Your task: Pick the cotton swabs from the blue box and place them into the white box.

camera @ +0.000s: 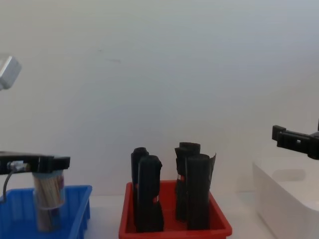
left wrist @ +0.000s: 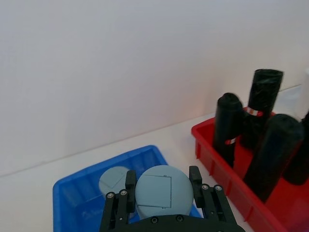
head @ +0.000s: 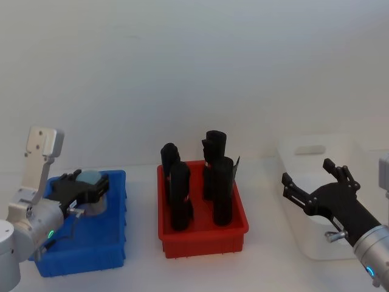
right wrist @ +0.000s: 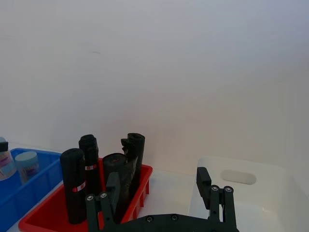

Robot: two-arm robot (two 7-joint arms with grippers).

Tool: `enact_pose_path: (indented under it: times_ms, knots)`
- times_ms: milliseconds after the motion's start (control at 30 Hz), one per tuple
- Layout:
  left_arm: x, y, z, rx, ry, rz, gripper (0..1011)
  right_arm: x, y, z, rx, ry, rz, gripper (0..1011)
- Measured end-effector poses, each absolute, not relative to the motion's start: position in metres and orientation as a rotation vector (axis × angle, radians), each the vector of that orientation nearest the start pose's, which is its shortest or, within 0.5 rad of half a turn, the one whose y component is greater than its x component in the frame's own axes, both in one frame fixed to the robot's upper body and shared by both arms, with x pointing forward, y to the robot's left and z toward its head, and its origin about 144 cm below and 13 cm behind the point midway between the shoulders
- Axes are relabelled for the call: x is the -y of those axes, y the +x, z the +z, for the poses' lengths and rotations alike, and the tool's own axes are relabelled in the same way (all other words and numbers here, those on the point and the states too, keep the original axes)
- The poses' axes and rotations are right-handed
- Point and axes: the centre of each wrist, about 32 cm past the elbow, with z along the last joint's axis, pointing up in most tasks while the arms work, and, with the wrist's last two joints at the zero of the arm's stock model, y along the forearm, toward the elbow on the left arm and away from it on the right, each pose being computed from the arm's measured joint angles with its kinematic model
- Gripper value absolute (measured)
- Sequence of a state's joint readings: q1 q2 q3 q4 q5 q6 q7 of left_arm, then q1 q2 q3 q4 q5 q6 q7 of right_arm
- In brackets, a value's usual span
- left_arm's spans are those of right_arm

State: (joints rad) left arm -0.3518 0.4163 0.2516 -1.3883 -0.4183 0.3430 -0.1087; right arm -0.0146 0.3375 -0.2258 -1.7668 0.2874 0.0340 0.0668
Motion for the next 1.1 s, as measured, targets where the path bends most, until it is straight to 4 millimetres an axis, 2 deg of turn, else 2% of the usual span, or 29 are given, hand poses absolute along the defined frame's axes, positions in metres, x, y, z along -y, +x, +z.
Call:
enact_pose_path:
  times_ms: [633, 1100]
  knots:
    - [-0.261, 0.548, 1.278, -0.095, 0.29, 1.053, 666, 0.237, 0.443, 1.189, 0.075, 0.026, -1.229, 1001]
    - [-0.234, 0.558, 1.317, -0.112, 0.32, 0.847, 665, 0.237, 0.443, 1.189, 0.075, 0.026, -1.23, 1002]
